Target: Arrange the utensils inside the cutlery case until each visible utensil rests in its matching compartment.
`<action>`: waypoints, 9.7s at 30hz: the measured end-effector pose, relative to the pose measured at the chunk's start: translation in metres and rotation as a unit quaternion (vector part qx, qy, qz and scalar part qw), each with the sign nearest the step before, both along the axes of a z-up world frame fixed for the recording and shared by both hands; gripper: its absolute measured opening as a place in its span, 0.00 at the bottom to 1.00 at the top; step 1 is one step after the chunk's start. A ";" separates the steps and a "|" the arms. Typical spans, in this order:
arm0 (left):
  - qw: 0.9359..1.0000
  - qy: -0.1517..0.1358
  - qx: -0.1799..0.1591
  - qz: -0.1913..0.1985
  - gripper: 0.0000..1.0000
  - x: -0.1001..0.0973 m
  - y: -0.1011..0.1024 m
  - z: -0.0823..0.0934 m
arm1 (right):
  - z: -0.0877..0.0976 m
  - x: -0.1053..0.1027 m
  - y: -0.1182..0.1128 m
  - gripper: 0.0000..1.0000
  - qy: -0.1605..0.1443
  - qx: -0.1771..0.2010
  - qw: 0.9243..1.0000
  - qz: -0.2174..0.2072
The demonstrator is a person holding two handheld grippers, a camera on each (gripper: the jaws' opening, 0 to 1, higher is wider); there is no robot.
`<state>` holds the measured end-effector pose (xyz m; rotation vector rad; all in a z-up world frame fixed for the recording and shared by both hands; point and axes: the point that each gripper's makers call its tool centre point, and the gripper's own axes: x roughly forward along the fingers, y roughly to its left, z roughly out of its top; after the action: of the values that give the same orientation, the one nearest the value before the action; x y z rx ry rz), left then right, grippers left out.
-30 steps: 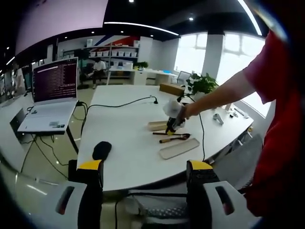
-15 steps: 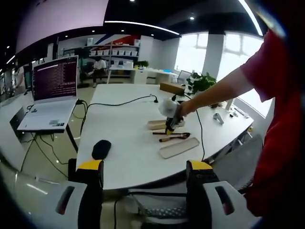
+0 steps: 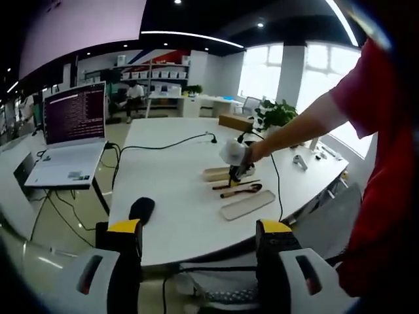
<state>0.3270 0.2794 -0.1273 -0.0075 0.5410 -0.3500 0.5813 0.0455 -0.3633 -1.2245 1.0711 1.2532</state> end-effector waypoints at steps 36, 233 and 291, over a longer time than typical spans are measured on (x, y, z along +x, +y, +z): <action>1.000 -0.017 0.004 -0.010 0.72 -0.003 -0.006 0.008 | 0.041 0.011 0.003 0.00 -0.027 0.041 0.999 0.007; 1.000 -0.025 -0.009 -0.004 0.72 -0.003 -0.006 0.013 | 0.093 0.034 -0.013 0.00 -0.053 0.103 0.993 -0.029; 0.998 -0.054 -0.014 -0.006 0.73 -0.008 -0.006 0.026 | 0.095 -0.023 -0.023 0.08 -0.034 0.127 0.991 -0.020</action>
<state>0.3188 0.2731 -0.1016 -0.0130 0.4289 -0.3685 0.5587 0.0229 -0.2685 -1.0383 0.8539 1.2651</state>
